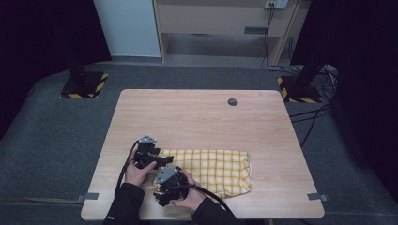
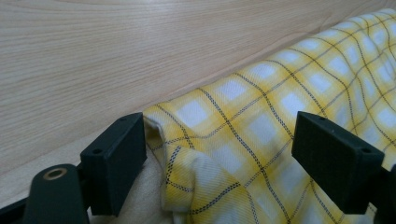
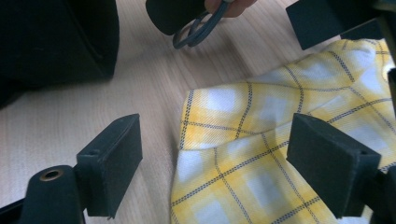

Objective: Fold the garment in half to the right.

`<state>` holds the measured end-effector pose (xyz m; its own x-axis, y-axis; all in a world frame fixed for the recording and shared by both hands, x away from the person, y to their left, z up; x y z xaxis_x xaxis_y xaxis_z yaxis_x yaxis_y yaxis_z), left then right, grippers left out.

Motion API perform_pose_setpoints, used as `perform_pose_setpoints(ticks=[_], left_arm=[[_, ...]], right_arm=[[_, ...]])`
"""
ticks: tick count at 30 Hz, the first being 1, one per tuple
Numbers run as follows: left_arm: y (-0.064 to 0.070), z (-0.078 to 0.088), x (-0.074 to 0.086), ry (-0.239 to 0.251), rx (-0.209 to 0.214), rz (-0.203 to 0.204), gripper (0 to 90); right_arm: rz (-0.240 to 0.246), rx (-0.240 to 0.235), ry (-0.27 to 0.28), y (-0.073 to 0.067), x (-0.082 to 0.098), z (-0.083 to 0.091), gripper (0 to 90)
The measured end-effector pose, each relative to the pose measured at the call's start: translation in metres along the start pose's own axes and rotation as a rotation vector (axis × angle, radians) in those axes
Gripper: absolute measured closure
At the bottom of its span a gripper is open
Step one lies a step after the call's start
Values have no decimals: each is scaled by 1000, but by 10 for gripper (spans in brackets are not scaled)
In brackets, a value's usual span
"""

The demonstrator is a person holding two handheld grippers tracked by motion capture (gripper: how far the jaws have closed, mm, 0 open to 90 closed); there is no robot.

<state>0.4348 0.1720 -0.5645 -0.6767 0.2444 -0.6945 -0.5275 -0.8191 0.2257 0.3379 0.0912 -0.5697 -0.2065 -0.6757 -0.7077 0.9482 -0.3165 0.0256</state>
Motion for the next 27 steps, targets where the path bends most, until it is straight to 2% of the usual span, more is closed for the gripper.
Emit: perform_pose_setpoints(ticks=[8, 17, 21, 23, 25, 27], left_arm=[[0, -3, 3, -21, 10, 7, 168], [0, -4, 4, -13, 8, 5, 192], [-1, -3, 8, 41, -5, -1, 234], [-2, -3, 8, 51, -6, -3, 273], [-2, -2, 9, 53, -17, -17, 292], [0, -4, 9, 48, -44, -47, 302]], right_arm=[[-13, 2, -9, 2, 0, -7, 206], [-29, -4, 5, 5, 0, -9, 242], [-59, -14, 18, 6, 1, -9, 268], [-68, -9, 28, 7, 1, -9, 293], [-72, -4, 37, 7, 1, -9, 308], [-80, 3, 43, 7, 1, -9, 333]])
Point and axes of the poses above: each handheld gripper's, and its own axes: z roughly backward along the jaws, x roughly out of its underside, y roughly to its right, the point moved 6 cm from there along -z, roughly forward along the jaws, and after that the axes turned 5 degrees about -x, right-handed, at the moved point
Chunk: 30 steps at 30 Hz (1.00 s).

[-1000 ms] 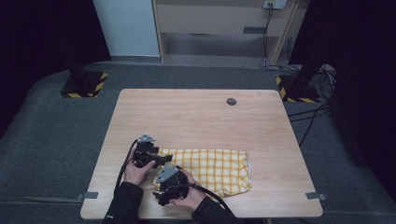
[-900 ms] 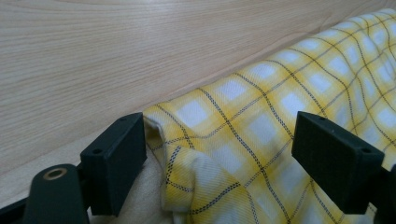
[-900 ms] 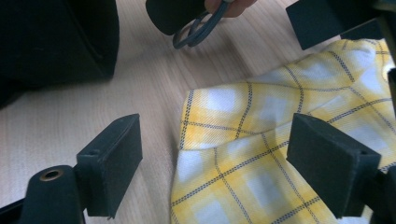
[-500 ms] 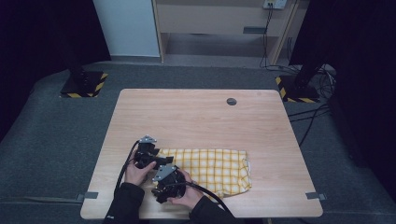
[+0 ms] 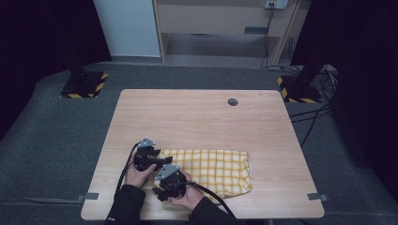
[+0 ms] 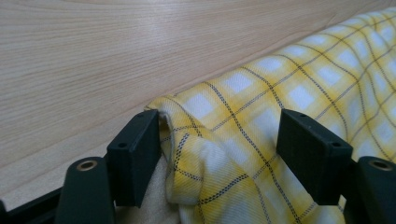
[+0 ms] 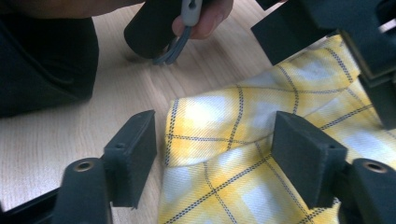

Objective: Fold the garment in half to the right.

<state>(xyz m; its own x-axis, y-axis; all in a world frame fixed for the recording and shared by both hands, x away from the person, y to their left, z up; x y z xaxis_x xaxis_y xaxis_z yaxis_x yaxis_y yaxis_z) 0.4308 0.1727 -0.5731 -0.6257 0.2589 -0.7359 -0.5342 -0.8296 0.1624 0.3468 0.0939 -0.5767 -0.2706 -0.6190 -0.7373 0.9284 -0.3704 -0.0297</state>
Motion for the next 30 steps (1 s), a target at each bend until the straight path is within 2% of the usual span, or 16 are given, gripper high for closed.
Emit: perform_pose_setpoints(ticks=[1, 4, 13, 21, 24, 30], left_arm=[[0, 0, 0, 0, 0, 0, 308], [2, -2, 0, 4, -35, -36, 345], [-4, -2, -1, 19, -57, -22, 530], [-2, -5, -1, 25, -36, -3, 677], [-4, -5, -1, 25, -19, 26, 730], [-3, -5, -1, 12, -4, 48, 795]], right_arm=[[0, 0, 0, 0, 0, 0, 333], [-6, 10, 11, 0, 0, 0, 366], [-4, 40, 34, -1, 1, 1, 503], [-10, 65, 40, 0, 1, 1, 595], [-14, 80, 41, 1, 1, 2, 661], [-25, 105, 42, 4, 1, 2, 742]])
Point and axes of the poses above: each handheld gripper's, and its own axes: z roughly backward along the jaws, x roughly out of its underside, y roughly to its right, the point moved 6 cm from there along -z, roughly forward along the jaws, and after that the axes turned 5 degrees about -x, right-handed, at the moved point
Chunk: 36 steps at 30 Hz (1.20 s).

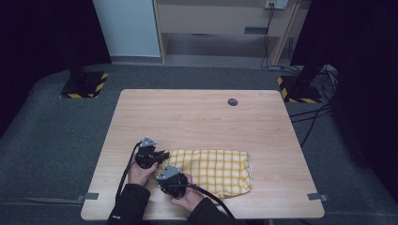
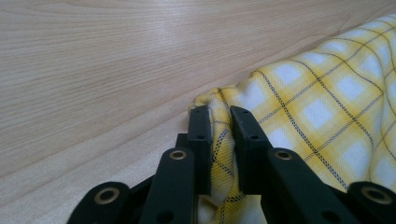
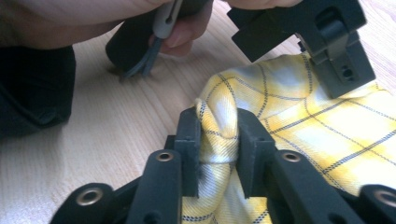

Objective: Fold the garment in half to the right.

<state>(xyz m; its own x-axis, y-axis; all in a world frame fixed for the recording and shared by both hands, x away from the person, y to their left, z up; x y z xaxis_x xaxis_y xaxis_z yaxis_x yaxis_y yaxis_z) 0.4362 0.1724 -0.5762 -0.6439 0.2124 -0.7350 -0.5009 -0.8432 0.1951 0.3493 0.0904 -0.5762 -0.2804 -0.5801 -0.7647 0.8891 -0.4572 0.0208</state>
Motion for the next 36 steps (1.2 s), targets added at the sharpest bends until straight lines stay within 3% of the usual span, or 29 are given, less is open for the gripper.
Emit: perform_pose_setpoints(ticks=[6, 10, 16, 19, 26, 32, 36], left_arm=[[1, 0, 0, -6, -6, -14, 817], [0, 0, 0, -7, 8, 2, 819], [-1, 1, -1, -15, 14, 11, 820], [-1, 2, -1, -17, 23, 16, 822], [0, 16, -9, 37, 80, 62, 825], [8, 28, -16, 78, 96, 82, 825], [17, 37, -27, 96, 95, 70, 825]], right_arm=[[-10, 7, 1, 2, 0, 0, 782], [-3, 5, 0, 3, 0, 0, 799], [-23, -32, 13, 6, -1, 2, 827], [-10, -41, 31, 6, -3, 8, 829], [-1, -56, 59, 7, -9, 23, 828], [7, -74, 88, 8, -14, 40, 826], [5, -83, 108, 10, -18, 53, 824]])
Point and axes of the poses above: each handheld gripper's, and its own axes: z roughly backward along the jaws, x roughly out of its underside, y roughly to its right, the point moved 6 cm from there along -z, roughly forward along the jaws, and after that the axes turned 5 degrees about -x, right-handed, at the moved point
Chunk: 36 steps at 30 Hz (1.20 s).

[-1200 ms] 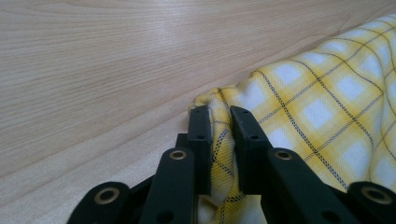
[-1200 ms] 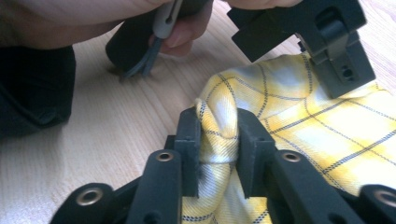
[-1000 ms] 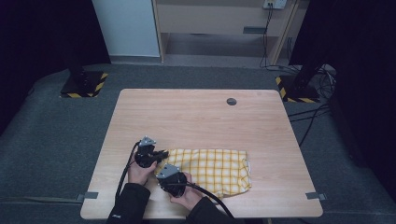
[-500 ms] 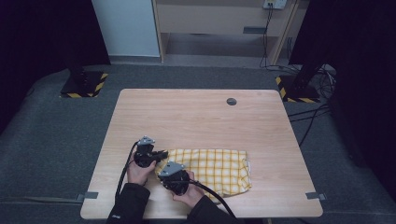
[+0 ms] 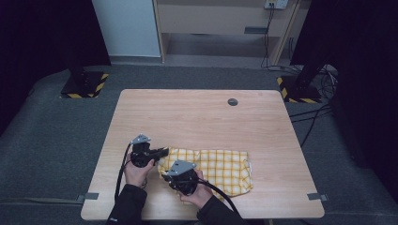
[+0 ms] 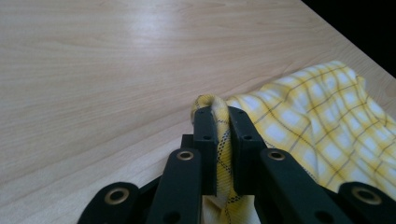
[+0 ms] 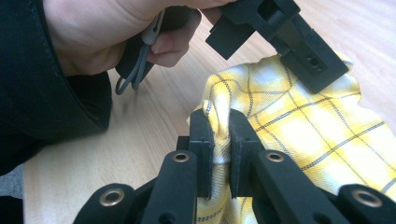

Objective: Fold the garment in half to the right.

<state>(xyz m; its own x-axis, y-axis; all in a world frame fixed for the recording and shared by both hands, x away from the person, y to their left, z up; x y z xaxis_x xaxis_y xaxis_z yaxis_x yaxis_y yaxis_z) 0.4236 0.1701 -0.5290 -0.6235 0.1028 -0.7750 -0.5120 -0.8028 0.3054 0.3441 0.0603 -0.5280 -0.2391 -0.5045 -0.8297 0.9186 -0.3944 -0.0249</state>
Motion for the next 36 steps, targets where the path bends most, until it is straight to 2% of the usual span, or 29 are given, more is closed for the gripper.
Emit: perform_pose_setpoints(ticks=[9, 15, 25, 31, 36], left_arm=[[36, 7, -27, 17, 11, -73, 825], [52, 8, -38, 13, 13, -106, 824], [72, 0, -52, -1, 28, -134, 823], [86, -8, -59, -15, 45, -139, 823], [97, -16, -65, -28, 52, -159, 822]], right_arm=[[-9, -16, 39, 2, -7, 25, 820], [-26, -32, 71, 5, -11, 44, 816], [-38, -29, 92, 15, -11, 72, 809], [-53, -25, 103, 21, -7, 85, 810], [-64, -14, 115, 26, -3, 98, 809]])
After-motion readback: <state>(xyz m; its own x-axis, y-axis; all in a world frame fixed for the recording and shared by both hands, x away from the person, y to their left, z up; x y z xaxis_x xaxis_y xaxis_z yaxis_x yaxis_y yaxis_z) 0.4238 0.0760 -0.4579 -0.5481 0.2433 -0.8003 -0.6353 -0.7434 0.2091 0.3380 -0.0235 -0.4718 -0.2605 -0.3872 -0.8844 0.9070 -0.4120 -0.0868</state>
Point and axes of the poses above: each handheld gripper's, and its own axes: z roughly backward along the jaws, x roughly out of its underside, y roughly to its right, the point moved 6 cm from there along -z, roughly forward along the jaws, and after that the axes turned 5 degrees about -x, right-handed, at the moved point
